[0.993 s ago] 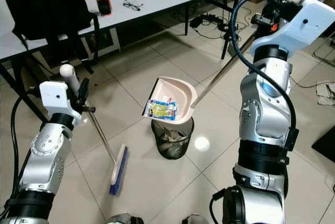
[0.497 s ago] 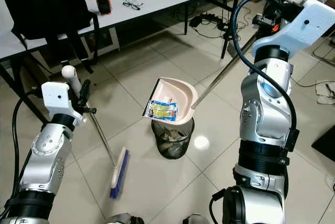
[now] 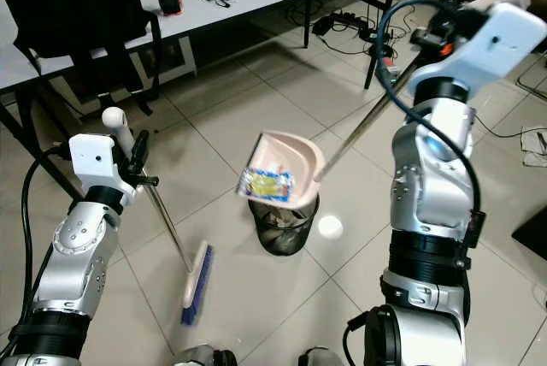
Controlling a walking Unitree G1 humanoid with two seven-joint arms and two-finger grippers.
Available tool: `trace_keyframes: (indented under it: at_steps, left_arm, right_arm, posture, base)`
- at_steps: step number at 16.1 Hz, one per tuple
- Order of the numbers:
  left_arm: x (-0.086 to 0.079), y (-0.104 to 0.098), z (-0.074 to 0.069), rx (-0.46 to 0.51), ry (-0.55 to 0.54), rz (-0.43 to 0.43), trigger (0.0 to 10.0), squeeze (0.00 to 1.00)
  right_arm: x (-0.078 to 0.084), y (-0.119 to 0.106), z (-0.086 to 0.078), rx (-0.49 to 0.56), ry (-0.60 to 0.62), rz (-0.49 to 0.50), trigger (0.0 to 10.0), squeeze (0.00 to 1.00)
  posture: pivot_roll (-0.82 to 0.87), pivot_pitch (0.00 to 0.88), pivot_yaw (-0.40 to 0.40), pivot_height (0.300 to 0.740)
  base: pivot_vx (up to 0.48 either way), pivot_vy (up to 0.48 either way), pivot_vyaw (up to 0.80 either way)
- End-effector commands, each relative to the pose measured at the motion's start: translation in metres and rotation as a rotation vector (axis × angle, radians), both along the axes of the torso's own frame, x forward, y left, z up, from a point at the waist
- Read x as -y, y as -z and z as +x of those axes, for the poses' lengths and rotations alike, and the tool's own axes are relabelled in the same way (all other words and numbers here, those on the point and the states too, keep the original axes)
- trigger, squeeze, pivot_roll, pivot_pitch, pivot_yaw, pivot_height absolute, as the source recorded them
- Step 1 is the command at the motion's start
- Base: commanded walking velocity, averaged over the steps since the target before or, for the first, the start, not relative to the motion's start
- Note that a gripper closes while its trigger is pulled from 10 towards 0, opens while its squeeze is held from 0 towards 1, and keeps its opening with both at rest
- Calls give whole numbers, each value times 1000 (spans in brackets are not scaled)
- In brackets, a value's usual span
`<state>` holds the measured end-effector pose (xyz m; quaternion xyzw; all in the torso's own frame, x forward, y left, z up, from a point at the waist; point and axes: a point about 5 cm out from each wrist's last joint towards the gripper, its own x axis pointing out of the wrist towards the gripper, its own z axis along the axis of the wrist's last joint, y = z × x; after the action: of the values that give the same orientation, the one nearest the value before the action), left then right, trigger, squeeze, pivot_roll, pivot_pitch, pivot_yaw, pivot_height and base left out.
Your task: Sweep floor
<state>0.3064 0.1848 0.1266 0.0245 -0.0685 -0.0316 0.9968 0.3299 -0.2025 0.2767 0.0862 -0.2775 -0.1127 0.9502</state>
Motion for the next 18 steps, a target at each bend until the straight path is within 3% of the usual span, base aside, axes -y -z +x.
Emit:
trace_keyframes:
  at_steps: [1, 4, 5, 8, 10, 12, 14, 18]
  left_arm:
    - [0, -7, 1, 35, 10, 11, 10000, 0]
    - [0, -8, 1, 39, 9, 13, 10000, 0]
    - [0, -8, 1, 40, 9, 13, 10000, 0]
    - [0, -8, 0, 44, 10, 14, 10000, 0]
    - [0, -8, 0, 46, 12, 14, 10000, 0]
    - [0, -8, 0, 46, 12, 14, 10000, 0]
    - [1, -8, -1, 47, 17, 14, 10000, 0]
    - [2, -8, -1, 49, 22, 14, 10000, 0]
  right_arm:
    - [-2, -6, -3, 56, -3, -49, 10000, 0]
    - [-31, 7, 2, 94, -89, -266, 10000, 0]
    - [-36, 8, 2, 107, -106, -295, 10000, 0]
    - [-75, 22, -3, 175, -282, -494, 10000, 0]
    - [-89, 29, -7, 196, -335, -588, 10000, 0]
    - [-97, 34, -10, 212, -369, -630, 10000, 0]
    - [-115, 53, -18, 224, -453, -762, 10000, 0]
    - [-127, 67, -27, 233, -532, -804, 10000, 0]
  posture:
    - [-59, 73, 80, 740]
    - [-55, 72, 77, 740]
    - [-55, 73, 77, 740]
    - [-54, 72, 75, 740]
    - [-52, 74, 73, 740]
    - [-52, 74, 73, 740]
    - [-53, 72, 71, 740]
    - [-54, 67, 73, 740]
  base:
    - [0, 0, 0]
    - [0, 0, 0]
    - [0, 0, 0]
    - [0, 0, 0]
    - [0, 0, 0]
    - [0, 0, 0]
    - [0, 0, 0]
    - [0, 0, 0]
